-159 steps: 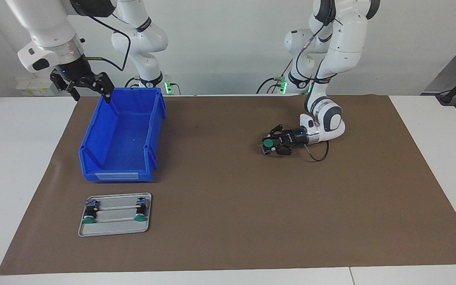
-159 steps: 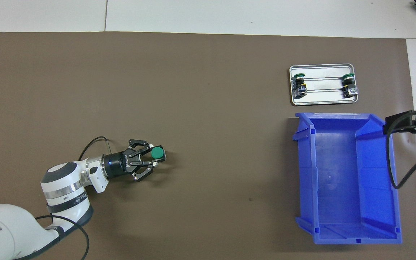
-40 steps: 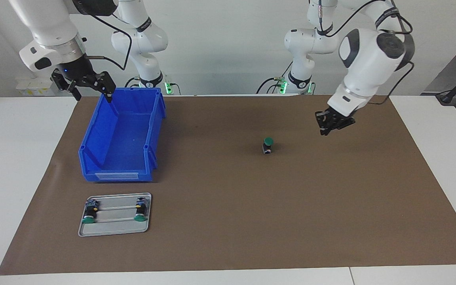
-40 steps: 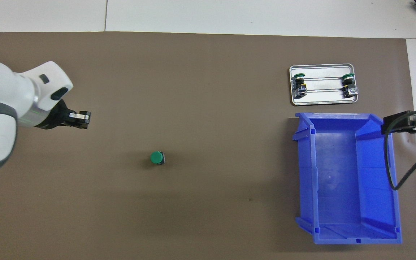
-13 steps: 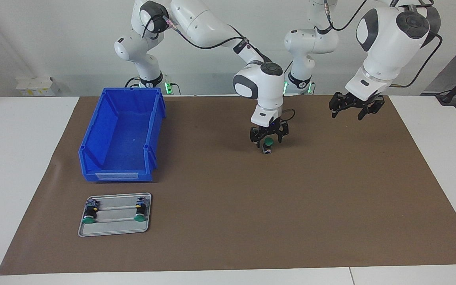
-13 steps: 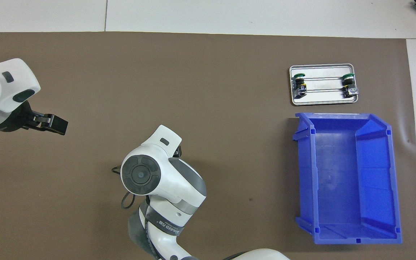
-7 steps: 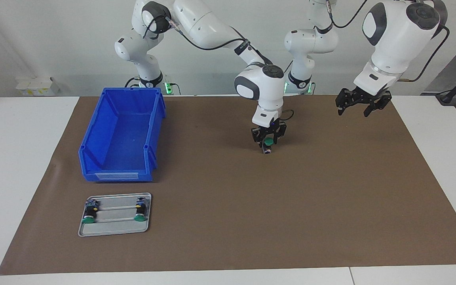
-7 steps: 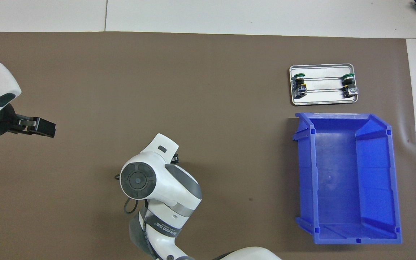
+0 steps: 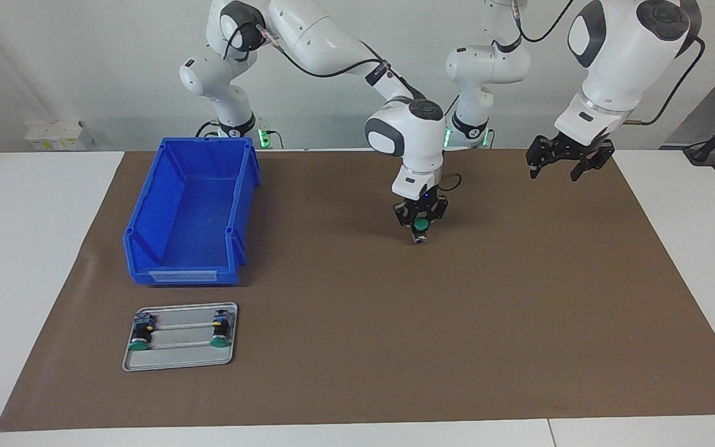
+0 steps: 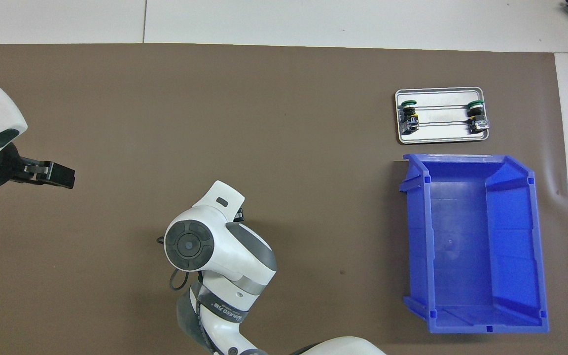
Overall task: Place and press button with both arms
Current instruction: 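Grasp the green-capped part on the table with the right gripper, then carry the part over the blue bin with the right gripper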
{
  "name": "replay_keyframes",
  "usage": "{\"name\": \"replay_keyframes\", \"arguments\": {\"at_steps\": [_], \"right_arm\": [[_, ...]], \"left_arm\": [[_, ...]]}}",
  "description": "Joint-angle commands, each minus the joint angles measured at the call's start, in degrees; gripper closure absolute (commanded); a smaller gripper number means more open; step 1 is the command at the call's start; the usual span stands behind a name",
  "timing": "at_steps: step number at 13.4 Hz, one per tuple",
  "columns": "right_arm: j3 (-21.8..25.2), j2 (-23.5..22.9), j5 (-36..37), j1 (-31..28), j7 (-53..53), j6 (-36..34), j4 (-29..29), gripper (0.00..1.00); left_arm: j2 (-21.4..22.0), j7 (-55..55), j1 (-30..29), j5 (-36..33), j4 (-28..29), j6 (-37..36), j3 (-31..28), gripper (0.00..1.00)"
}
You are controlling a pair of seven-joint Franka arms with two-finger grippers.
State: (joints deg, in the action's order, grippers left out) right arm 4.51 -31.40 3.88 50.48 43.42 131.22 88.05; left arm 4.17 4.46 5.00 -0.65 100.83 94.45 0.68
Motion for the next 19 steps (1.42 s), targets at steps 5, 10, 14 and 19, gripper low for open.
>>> {"name": "replay_keyframes", "arguments": {"at_steps": [5, 10, 14, 19], "right_arm": [[0.24, 14.77, 1.39, -16.0, -8.33, -15.09, 1.68, 1.0], [0.06, 27.68, 0.69, -31.55, -29.67, -19.08, 13.86, 1.0], [0.06, 34.11, 0.25, -39.39, -39.71, -15.14, 26.26, 1.0], [0.15, 37.9, -2.03, -46.16, -48.94, 0.76, 43.32, 1.0]], "left_arm": [[0.76, 0.82, 0.36, 0.12, -1.15, 2.4, 0.11, 0.01], [-1.62, 3.01, 0.18, 0.03, -6.87, 1.52, 0.02, 0.01], [-1.09, 8.11, -0.34, 0.12, -6.43, 1.52, 0.02, 0.01], [-0.22, 7.32, -0.52, 0.56, -3.81, 2.23, 0.02, 0.0]]}}
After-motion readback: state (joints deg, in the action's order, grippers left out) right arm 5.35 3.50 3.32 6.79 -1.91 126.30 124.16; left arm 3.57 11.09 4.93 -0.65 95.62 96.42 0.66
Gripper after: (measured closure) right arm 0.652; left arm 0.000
